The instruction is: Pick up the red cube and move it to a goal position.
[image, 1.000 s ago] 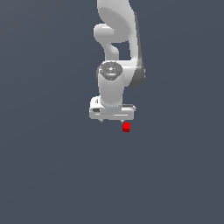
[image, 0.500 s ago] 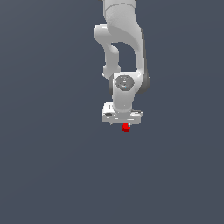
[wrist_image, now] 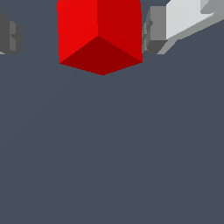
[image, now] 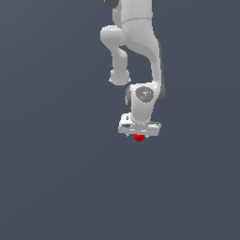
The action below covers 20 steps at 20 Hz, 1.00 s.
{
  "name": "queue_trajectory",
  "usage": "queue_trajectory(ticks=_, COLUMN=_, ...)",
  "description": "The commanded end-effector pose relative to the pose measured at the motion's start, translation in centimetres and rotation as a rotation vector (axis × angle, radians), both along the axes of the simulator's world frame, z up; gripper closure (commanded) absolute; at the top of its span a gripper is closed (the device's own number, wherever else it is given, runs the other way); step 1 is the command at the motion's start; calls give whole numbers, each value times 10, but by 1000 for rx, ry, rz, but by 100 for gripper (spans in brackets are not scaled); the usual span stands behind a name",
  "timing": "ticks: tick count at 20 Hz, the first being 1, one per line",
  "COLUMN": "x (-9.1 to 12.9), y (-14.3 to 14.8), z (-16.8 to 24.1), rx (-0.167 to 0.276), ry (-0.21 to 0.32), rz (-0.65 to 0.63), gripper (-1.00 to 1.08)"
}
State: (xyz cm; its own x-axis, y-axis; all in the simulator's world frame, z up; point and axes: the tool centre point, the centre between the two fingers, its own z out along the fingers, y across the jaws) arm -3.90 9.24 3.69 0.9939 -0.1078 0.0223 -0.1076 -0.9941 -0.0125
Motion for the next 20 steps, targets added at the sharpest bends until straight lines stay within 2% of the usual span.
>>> queue_trajectory(ticks=1, x=-9, y=-8, z=-16, rx=-10, ry=24, rz=-18, gripper=-92)
queue_trajectory(ticks=3, x=-8, y=-7, z=-17, rx=-10, ry=24, rz=-19, gripper=-92)
queue_trajectory(ticks=4, x=-8, y=-7, z=-17, rx=-10, ry=24, rz=-19, gripper=108)
queue_trajectory(ticks=20, x=-9, y=-6, z=-7, rx=-8, ry=19, rz=-15, gripper=108)
